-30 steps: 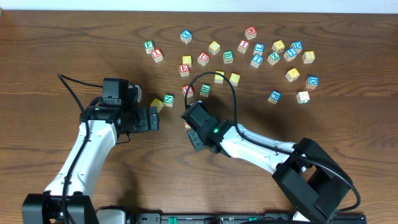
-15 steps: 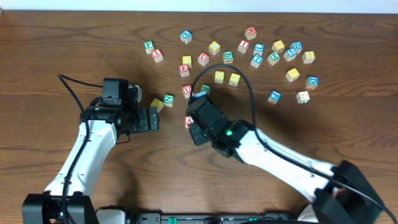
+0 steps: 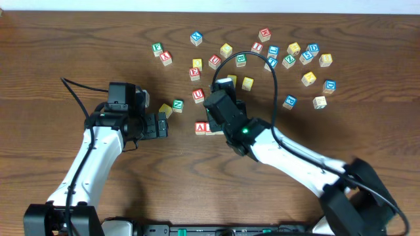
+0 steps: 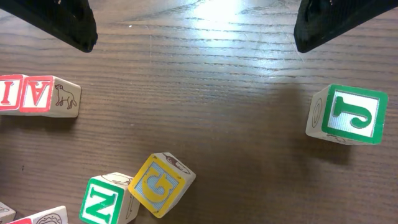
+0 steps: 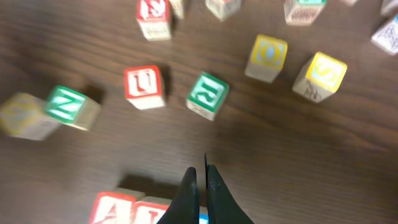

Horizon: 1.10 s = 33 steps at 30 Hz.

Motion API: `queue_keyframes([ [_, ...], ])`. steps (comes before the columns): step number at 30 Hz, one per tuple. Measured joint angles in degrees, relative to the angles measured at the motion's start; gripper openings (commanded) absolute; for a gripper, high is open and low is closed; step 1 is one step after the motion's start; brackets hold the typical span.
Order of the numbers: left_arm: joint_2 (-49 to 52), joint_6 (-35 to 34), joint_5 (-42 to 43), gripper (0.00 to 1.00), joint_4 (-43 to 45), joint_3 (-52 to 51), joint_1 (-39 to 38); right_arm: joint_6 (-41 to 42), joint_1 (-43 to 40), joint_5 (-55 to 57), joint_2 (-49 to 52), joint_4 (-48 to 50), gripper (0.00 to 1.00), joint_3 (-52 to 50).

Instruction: Spell out AI2

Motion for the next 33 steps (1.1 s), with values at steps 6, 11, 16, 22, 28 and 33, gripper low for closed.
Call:
queue_keyframes([
  [6, 0.0, 0.0, 0.0, 0.99, 0.0, 0.0, 0.0, 0.1, -1.2, -0.2, 3.3, 0.2, 0.01, 0.0],
  [11, 0.0, 0.0, 0.0, 0.99, 0.0, 0.0, 0.0, 0.7, -2.3, -0.3, 3.3, -1.0, 0.01, 0.0],
  [16, 0.0, 0.0, 0.0, 0.99, 0.0, 0.0, 0.0, 0.9, -3.4, -0.3, 3.3, -1.5, 0.01, 0.0],
  [22, 0.0, 0.0, 0.0, 0.99, 0.0, 0.0, 0.0, 2.8, -3.5, -0.4, 3.3, -4.9, 0.01, 0.0],
  [28, 0.0, 0.0, 0.0, 0.99, 0.0, 0.0, 0.0, 5.6, -3.5, -1.7, 3.3, -7.6, 0.01, 0.0],
  [33, 0.0, 0.0, 0.0, 0.99, 0.0, 0.0, 0.0, 7.4, -3.4, -3.5, 3.3, -9.5, 0.01, 0.0],
])
